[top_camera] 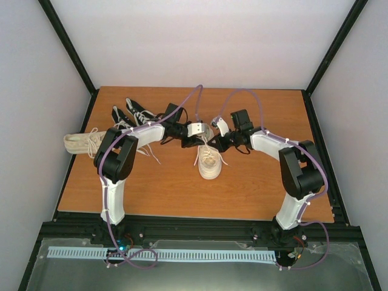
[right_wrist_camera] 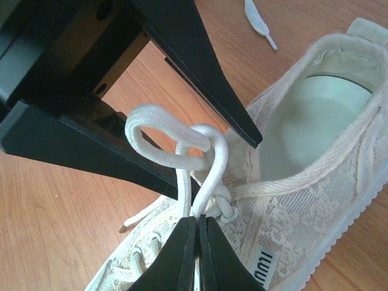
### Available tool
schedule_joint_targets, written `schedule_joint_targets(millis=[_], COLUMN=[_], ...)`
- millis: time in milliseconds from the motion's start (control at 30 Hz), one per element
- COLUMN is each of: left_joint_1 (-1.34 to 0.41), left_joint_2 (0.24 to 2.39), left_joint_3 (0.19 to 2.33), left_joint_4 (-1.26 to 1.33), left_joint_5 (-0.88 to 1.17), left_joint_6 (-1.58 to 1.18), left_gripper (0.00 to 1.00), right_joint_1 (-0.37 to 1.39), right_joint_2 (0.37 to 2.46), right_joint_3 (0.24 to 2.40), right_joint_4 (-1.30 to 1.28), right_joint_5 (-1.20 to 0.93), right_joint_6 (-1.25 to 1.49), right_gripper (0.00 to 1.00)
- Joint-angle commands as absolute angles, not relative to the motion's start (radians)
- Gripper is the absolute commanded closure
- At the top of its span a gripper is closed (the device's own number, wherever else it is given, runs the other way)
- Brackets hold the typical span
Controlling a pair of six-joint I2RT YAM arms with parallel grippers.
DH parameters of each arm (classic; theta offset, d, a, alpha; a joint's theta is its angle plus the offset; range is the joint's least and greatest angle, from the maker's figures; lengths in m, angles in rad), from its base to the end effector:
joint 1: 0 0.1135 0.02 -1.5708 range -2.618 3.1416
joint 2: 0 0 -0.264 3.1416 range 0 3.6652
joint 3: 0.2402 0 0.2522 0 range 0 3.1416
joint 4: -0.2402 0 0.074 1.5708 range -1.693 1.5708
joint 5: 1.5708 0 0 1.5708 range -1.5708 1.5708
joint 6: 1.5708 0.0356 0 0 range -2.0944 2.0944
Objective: Tie the shoes
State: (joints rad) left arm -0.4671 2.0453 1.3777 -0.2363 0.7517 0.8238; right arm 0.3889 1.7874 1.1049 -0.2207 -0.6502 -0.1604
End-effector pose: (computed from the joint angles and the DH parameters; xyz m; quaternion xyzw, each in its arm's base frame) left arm 0.3748 -0.2162 0.1652 0.6247 0.6299 -0.2873 0.3612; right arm 0.3324 0.1595 0.1830 -0.3435 0.8334 0.3352 0.2740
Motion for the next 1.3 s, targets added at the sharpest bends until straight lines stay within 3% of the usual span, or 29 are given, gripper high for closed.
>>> schedule_joint_targets(millis=[0,233,400,700,900,1000,1167,1267], left_joint_1=[-0.478,-0.477,-0.477,-0.477,-0.477,-0.477,-0.477,-0.477], left_joint_2=[2.068,2.070,2.081,2.086,2.087,2.092,2.095,2.096], left_joint_3=[1.426,1.452,1.475,1.500,1.506,1.506,1.508,1.494], left_joint_4=[-0.248,-0.354,-0.382,-0.476,-0.477,-0.453,-0.439,-0.411], left_joint_5=[0.785,0.831,0.844,0.887,0.892,0.885,0.880,0.848], left_joint_6=[0.815,0.914,0.924,0.986,0.984,0.956,0.926,0.917], left_gripper=[0.62,0.56,0.63,0.56,0.59,0.70,0.66,0.72], right_joint_1=[0.399,0.399,0.399,0.399,0.399,0.399,0.398,0.399], right_joint_2=[1.758,1.764,1.762,1.758,1.758,1.757,1.753,1.741], right_joint_3=[1.093,1.098,1.096,1.094,1.092,1.093,1.090,1.084], right_joint_4=[-0.206,-0.191,-0.192,-0.175,-0.181,-0.181,-0.182,-0.174], right_joint_5=[-0.677,-0.658,-0.642,-0.633,-0.634,-0.637,-0.639,-0.652], right_joint_6=[-0.181,-0.169,-0.173,-0.167,-0.173,-0.175,-0.176,-0.180], right_gripper=[0.97,0.97,0.97,0.97,0.97,0.97,0.97,0.97])
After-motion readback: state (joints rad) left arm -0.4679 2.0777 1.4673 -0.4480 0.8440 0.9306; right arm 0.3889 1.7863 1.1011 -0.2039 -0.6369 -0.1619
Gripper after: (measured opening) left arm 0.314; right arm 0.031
